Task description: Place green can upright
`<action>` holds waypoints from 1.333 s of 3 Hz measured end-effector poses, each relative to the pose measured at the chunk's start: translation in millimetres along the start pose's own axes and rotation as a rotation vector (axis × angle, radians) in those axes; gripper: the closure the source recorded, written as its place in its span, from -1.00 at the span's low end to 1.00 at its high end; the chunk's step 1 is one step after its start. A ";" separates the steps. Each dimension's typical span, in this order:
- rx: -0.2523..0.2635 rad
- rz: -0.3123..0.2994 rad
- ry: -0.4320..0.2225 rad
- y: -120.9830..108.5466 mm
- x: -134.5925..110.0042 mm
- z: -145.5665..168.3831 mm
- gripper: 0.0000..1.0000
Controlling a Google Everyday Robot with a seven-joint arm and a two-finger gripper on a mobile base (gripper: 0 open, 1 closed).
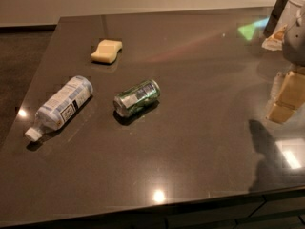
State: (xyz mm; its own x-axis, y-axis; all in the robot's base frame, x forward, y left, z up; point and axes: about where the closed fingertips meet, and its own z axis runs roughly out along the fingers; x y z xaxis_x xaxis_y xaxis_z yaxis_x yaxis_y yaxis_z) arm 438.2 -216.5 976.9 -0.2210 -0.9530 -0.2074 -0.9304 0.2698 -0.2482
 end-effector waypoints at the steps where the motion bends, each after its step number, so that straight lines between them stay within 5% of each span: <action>1: -0.003 -0.008 -0.009 -2.6 -3.2 -1.5 -1.00; 4: -0.043 -0.234 -0.105 -36.5 -83.2 34.3 -1.00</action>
Offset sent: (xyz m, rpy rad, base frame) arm 0.0376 0.0343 0.0027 0.0454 0.0195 0.1429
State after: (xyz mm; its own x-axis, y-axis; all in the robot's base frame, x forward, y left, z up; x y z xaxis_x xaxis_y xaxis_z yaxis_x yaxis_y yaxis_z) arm 500.6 -142.3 970.7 0.0316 -0.9686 -0.2468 -0.9647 0.0350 -0.2609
